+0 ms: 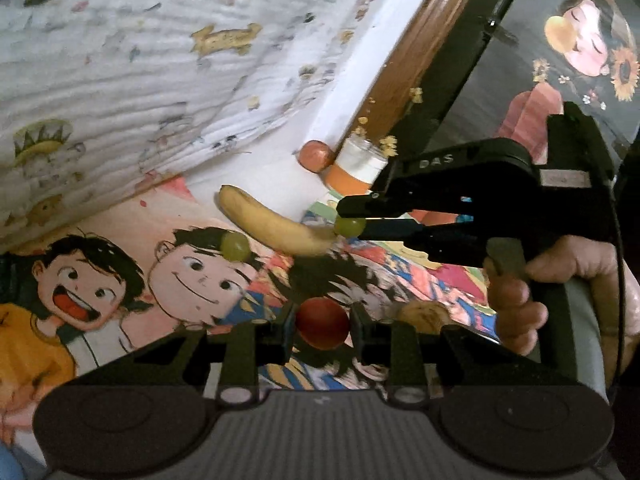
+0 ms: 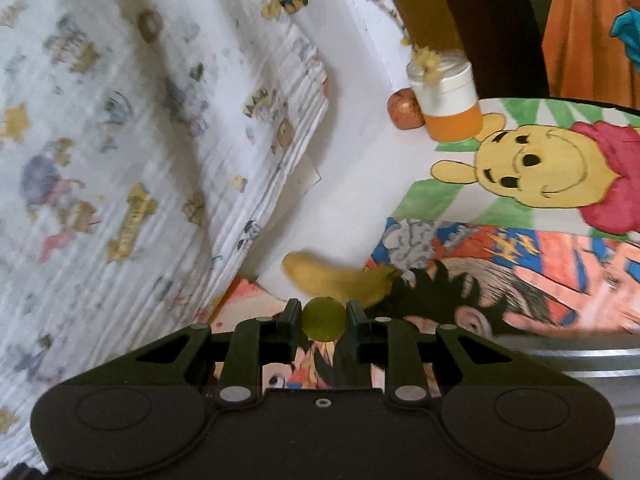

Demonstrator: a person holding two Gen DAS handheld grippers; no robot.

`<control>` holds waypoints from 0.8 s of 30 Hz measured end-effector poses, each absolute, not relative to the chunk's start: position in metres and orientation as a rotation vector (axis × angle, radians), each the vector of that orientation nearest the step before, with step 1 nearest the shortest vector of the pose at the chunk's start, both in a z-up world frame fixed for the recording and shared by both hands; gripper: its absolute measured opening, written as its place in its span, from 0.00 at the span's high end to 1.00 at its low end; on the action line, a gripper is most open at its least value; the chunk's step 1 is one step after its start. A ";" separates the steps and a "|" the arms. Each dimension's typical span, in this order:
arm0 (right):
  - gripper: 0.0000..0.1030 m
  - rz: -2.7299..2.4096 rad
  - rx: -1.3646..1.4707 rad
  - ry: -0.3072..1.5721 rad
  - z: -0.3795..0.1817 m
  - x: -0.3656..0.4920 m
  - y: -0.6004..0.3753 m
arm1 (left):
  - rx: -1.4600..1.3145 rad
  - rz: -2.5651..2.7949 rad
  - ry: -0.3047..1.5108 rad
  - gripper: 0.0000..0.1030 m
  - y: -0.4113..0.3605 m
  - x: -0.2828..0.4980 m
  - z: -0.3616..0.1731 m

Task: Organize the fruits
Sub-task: 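Grasp the second red cherry tomato with the left tool while the right tool lifts the grape, then carry the green grape and red tomato over the tray with both tools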

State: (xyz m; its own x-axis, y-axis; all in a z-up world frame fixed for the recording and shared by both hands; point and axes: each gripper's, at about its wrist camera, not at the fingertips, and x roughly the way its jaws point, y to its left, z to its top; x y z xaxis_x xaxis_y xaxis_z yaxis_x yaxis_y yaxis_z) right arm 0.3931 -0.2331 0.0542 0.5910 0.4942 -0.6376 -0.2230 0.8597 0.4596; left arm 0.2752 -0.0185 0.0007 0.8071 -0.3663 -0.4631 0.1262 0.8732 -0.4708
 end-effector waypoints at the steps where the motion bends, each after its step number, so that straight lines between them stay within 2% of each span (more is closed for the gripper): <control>1: 0.75 0.426 0.352 0.838 0.056 0.388 -0.238 | -0.432 -0.274 0.574 0.70 -0.022 0.271 0.003; 12: 0.75 0.425 0.294 0.758 0.079 0.290 -0.308 | -0.398 -0.321 0.581 0.70 -0.071 0.226 0.016; 24: 0.75 0.409 0.224 0.722 0.063 0.222 -0.347 | -0.326 -0.373 0.596 0.70 -0.113 0.191 0.016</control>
State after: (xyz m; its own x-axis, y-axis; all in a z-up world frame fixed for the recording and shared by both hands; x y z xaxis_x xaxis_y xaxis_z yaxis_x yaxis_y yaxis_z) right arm 0.2225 -0.3473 0.0628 0.6766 0.4363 -0.5931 -0.2846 0.8979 0.3359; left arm 0.1907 -0.1130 0.0165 0.7651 -0.4290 -0.4801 0.2445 0.8834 -0.3997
